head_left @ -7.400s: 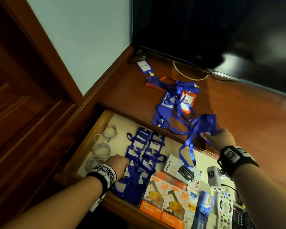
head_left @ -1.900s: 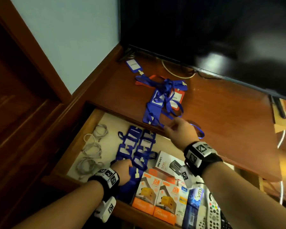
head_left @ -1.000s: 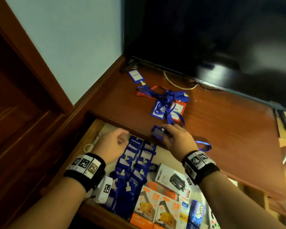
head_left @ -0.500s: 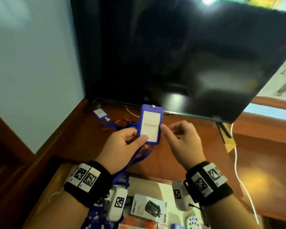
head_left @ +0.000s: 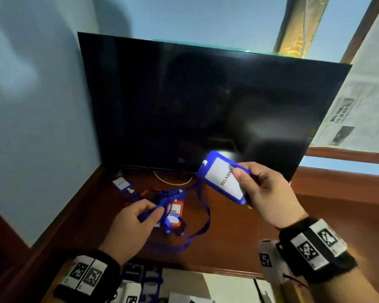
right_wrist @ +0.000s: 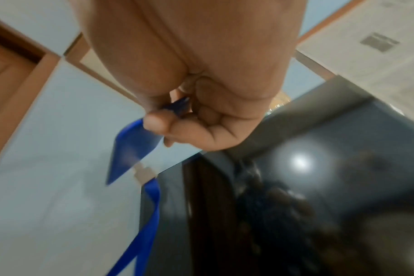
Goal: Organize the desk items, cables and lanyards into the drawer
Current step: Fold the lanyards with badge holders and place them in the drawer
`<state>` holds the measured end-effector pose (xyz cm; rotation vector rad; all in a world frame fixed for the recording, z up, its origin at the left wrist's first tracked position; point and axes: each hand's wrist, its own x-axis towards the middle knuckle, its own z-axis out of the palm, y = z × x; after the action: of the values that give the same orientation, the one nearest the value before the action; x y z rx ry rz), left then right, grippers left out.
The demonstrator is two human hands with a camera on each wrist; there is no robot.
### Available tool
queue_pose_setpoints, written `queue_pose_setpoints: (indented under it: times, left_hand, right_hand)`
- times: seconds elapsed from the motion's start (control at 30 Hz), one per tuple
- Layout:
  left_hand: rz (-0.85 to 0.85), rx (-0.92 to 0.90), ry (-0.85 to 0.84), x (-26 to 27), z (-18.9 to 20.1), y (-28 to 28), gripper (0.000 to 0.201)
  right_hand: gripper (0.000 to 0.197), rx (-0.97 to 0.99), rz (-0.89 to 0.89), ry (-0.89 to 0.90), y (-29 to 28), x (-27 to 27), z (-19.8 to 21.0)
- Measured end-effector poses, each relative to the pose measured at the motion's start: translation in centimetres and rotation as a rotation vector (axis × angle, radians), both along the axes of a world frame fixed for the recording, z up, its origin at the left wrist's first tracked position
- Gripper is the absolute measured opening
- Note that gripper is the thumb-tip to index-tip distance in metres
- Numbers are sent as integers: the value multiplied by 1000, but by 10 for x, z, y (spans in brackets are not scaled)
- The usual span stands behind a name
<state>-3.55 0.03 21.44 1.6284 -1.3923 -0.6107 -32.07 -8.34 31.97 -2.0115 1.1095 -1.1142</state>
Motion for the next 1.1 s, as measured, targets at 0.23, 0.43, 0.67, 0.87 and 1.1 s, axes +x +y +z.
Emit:
queue_pose_setpoints:
  times: [0.23,0.43,0.67,0.87,1.1]
  left_hand:
    - [-354,-32,91,-23,41,-24,85]
    - [-435,-82,274,-58,86,-7,21]
    - [-475,-353,-465,-51,147,26,29]
    - [-233,-342,-524,-26,187,-45,30]
    - [-254,41,-438,-3,94,-79,38]
  right_hand:
    - [31,-67,215,-17,6,11,45]
    - [27,-162,-43,-256,-11,11,71]
    - [27,-297,-228,292,-43,-15,6]
    - [18,-191,262,325,1,26,-24]
    - [22,-48,122,-438,19,31,29]
